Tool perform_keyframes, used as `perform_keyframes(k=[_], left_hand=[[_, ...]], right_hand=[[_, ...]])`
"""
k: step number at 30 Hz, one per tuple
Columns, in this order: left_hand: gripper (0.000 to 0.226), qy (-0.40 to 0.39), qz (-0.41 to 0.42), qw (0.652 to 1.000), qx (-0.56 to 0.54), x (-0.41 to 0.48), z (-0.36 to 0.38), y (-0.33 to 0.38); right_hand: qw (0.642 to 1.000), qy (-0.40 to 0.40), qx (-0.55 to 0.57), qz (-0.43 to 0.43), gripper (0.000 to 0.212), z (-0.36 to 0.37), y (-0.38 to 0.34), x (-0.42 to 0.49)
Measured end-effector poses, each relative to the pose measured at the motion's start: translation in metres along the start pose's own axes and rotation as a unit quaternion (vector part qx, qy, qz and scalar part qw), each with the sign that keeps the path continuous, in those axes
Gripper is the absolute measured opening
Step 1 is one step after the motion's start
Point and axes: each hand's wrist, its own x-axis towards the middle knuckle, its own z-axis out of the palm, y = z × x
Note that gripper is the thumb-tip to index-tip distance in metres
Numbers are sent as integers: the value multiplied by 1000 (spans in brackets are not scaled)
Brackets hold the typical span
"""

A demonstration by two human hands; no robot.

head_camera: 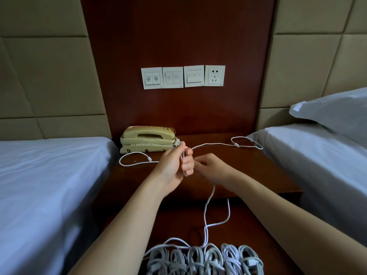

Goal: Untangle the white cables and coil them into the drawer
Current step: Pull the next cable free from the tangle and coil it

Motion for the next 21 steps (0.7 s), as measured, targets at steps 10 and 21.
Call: perform_keyframes(k=[10,21], left_hand=[[43,130,70,988,-39,9,-9,5],[46,215,101,928,286,19,-32,-2]], right_hand=[[981,-184,-52,7,31,11,-30,-13],[993,-56,0,-106,30,-5,-47,-12]])
